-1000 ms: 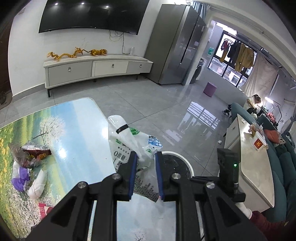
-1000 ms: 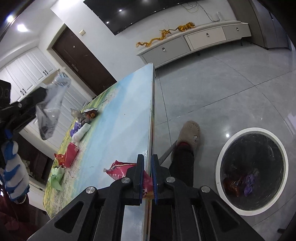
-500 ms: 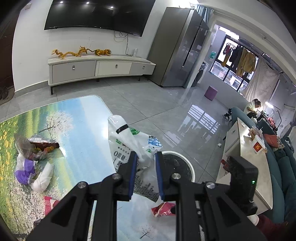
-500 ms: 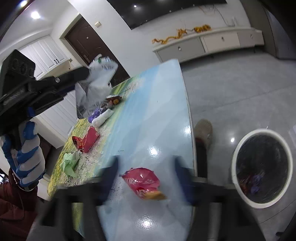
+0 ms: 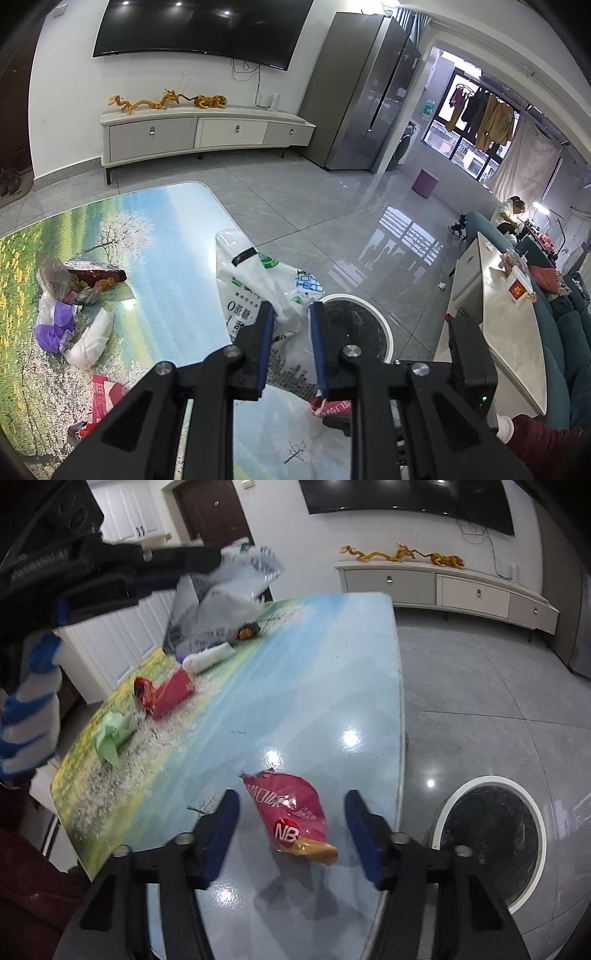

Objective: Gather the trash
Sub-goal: 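Drop the white bag and the pink NB bag into the bin, opening both tools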

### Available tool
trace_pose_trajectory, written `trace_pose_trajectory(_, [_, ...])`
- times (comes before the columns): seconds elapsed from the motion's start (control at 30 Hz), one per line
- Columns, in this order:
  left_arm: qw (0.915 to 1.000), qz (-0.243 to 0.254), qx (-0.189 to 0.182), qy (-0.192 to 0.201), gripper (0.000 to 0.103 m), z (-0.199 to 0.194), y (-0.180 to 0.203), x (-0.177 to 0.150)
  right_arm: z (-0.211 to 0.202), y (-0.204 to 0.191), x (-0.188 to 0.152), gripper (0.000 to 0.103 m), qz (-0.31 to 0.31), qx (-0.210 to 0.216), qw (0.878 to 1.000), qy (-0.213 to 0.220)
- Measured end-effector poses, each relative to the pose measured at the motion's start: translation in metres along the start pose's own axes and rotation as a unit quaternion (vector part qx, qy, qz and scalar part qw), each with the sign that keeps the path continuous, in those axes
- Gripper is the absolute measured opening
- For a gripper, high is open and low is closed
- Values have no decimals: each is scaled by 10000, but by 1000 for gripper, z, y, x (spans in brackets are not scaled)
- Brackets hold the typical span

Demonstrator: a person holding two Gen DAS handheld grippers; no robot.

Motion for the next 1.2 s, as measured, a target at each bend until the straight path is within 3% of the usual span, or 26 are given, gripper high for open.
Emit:
trace_pose_trajectory(0.1, [10000,-2,37,-36,19,3,1,0,2,2,0,31,66,44,10000,2])
trace_pose_trajectory(0.33, [9998,128,19,-181,19,18,14,4,-16,19,2,28,785,527,9949,360])
trace_pose_trajectory(0.43, [9991,286,-93,-302,19,34,27,6,-36,35,2,28,1079,521,9910,599])
trace_pose_trajectory(0.63, [9946,706,-454,-604,19,82,73,9,-86,100,-3,28,1636,-413,9803,1031])
trace_pose_trajectory(0.83, [9858,985,-817,-1086,21,144,120,7,-105,174,-21,29,2352,-1402,9563,1028])
trace_pose_trajectory(1.0, [9793,918,-955,-1534,23,202,144,-2,-103,216,-32,31,2704,-1827,9408,913])
trace_pose_trajectory(1.1, [9771,835,-967,-1699,30,228,149,-8,-100,233,-36,33,2804,-1972,9358,825])
trace_pose_trajectory(1.13, [9767,774,-982,-1742,37,236,149,-9,-100,236,-37,36,2812,-2012,9349,807])
trace_pose_trajectory(1.2, [9770,642,-986,-1779,47,247,148,-9,-102,241,-40,51,2835,-2106,9324,773])
Point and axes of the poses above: each gripper's, at about its wrist camera, not at the fingertips, and z roughly the way its jaws point, y to its right, x to its top, the point moved 2 cm from there along z, roughly the way its jaws point, and after that the axes turned 8 degrees about y, right-handed, at the moved point
